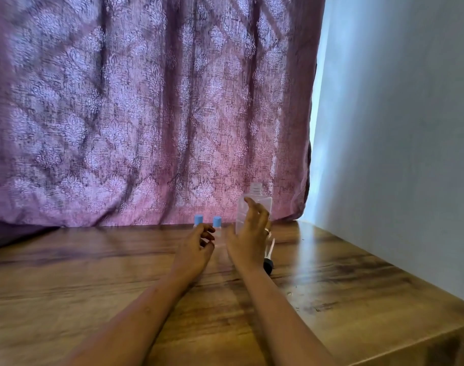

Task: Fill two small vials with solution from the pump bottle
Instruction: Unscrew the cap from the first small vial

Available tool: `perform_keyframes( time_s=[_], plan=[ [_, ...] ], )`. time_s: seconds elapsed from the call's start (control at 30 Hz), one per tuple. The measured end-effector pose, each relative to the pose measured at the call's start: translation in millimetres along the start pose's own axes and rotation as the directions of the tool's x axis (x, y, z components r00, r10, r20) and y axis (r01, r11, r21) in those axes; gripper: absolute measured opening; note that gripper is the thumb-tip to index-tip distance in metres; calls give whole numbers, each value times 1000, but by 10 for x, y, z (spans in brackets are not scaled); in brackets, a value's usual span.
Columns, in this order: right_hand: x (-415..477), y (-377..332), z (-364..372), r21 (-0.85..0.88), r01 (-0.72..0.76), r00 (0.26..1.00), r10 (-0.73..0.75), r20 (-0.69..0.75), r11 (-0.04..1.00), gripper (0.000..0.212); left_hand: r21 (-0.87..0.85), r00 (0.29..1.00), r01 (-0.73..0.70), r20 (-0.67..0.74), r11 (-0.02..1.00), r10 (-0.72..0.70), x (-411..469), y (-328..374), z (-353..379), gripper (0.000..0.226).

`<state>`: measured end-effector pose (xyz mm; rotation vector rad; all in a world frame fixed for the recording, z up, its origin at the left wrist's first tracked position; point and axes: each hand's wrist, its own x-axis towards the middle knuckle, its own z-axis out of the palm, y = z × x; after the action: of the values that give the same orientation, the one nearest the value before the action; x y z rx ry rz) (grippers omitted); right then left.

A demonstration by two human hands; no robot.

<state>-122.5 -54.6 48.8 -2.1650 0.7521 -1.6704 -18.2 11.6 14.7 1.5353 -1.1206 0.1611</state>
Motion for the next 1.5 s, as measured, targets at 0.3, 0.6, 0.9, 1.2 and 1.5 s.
perform_keyframes(
  time_s=[0.3, 0.6, 0.9, 1.2, 1.5],
  plan=[
    [-26, 114, 73, 113, 73, 965, -99, 245, 991, 45, 88, 999, 37, 2, 995, -37, -2, -23, 3, 27],
    [38, -11, 516, 4, -201, 824, 167, 541, 980, 80, 159, 991, 124, -67, 979, -115, 44, -101, -91, 24],
    [122, 82, 834, -9, -431, 779, 377, 501, 902, 84, 130, 980, 189, -94, 973, -178, 89, -254, -117, 31],
    [90, 138, 996, -83, -451, 750, 427, 505, 889, 94, 117, 975, 216, -81, 969, -208, 104, -370, -145, 24],
    [23, 208, 1039, 81, -552, 649, 366, 667, 830, 37, 100, 961, 276, -61, 956, -271, 98, -353, -145, 26]
  ],
)
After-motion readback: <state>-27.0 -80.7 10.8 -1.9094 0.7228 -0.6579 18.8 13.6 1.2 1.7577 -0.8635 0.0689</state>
